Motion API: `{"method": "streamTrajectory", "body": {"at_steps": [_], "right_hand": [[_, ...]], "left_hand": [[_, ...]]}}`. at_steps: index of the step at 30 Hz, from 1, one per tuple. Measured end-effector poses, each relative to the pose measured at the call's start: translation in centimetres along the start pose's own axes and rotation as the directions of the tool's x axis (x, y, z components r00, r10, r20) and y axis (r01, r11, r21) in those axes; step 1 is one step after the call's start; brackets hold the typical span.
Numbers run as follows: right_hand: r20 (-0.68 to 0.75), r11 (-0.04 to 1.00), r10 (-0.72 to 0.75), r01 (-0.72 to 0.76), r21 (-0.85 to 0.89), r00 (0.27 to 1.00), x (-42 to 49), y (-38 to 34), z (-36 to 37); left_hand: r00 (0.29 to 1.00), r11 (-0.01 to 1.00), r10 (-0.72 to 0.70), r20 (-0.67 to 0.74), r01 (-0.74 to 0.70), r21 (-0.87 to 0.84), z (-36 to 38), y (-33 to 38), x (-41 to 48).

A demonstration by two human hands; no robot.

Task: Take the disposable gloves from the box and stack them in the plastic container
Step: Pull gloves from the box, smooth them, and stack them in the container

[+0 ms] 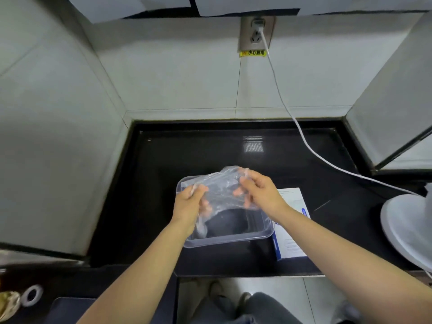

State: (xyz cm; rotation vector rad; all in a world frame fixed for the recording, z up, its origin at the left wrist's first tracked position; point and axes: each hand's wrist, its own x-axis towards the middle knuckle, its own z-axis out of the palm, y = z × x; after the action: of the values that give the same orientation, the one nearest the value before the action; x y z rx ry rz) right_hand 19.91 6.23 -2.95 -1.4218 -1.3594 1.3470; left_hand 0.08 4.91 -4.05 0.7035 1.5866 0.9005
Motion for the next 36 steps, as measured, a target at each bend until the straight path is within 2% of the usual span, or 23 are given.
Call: {"method": "streamTrajectory", "body": {"at_steps": [4, 6, 8, 10, 12, 14, 15, 17, 19, 21, 23, 25, 27, 29, 32, 34, 36], "right_hand": [[-0.147, 0.998, 0.000, -0.009, -0.061, 0.989, -0.8, 0.6, -1.0], [-0.285, 0.999, 0.036, -0.025, 0.043, 0.958, -0.7, 0.7, -1.9], [-0.296, 0.977, 0.149, -0.094, 0.191, 0.944, -0.4, 0.1, -2.4], [-0.079, 0.940, 0.284, -0.261, 0.222, 0.956, 0.0, -1.1, -2.4], [0.181, 0.907, 0.363, -0.391, 0.154, 0.914, 0.1, -2.2, -1.9], [0.326, 0.872, 0.376, -0.450, 0.190, 0.867, 0.3, -2.7, -1.1], [0.310, 0.854, 0.382, -0.461, 0.240, 0.870, 0.6, -2.7, -0.9], [0.122, 0.841, 0.407, -0.423, 0.336, 0.905, 1.3, -2.0, -0.9], [-0.055, 0.882, 0.377, -0.341, 0.324, 0.924, 1.7, -1.3, -1.1], [-0.065, 0.930, 0.320, -0.301, 0.211, 0.945, 1.7, -1.0, -0.8], [-0.045, 0.960, 0.272, -0.267, 0.089, 0.961, 1.5, -1.0, -0.4], [-0.124, 0.974, 0.223, -0.216, 0.064, 0.967, 1.7, -0.9, -0.7], [-0.194, 0.984, 0.174, -0.162, 0.075, 0.965, 1.9, -0.5, -1.4], [-0.152, 0.985, 0.172, -0.166, 0.053, 0.973, 1.7, -0.1, -1.7], [-0.118, 0.976, 0.216, -0.210, 0.063, 0.969, 1.4, 0.6, -1.3], [-0.178, 0.981, 0.190, -0.181, 0.068, 0.965, 1.3, 0.4, -1.6], [-0.270, 0.995, 0.098, -0.086, 0.056, 0.958, 1.2, -0.3, -1.9]], "left_hand": [[0.972, 0.960, 0.236, 0.001, -0.233, 0.153, 0.1, -0.6, -0.1], [0.959, 0.945, 0.283, -0.005, -0.278, 0.172, 0.1, -0.3, -0.3], [0.958, 0.941, 0.285, 0.021, -0.284, 0.181, 0.3, -0.3, -0.2], [0.956, 0.941, 0.278, 0.097, -0.291, 0.170, 0.8, 0.1, -0.7], [0.941, 0.944, 0.285, 0.181, -0.308, 0.120, 1.4, 0.4, -1.4], [0.939, 0.949, 0.289, 0.186, -0.307, 0.072, 1.5, 0.6, -1.9], [0.949, 0.957, 0.274, 0.158, -0.285, 0.052, 1.3, 0.7, -1.9], [0.957, 0.960, 0.264, 0.115, -0.273, 0.068, 0.4, 0.4, -1.5], [0.971, 0.967, 0.201, 0.133, -0.218, 0.130, 0.1, 0.3, -1.4], [0.992, 0.989, 0.064, 0.108, -0.077, 0.124, 0.6, 0.2, -1.5], [0.998, 0.993, 0.022, 0.054, -0.028, 0.115, 1.2, 0.3, -1.6], [0.995, 0.988, 0.093, -0.024, -0.090, 0.128, 1.3, -0.1, -1.2], [0.977, 0.949, 0.203, -0.057, -0.182, 0.257, 0.9, -0.6, -0.9], [0.953, 0.901, 0.294, -0.067, -0.253, 0.351, 0.6, -1.0, -0.5], [0.937, 0.858, 0.337, -0.085, -0.269, 0.438, 0.5, -1.0, 0.1], [0.926, 0.800, 0.364, -0.100, -0.256, 0.543, 0.4, -1.1, 0.6], [0.914, 0.722, 0.393, -0.096, -0.243, 0.647, 0.6, -1.0, 0.7]]}}
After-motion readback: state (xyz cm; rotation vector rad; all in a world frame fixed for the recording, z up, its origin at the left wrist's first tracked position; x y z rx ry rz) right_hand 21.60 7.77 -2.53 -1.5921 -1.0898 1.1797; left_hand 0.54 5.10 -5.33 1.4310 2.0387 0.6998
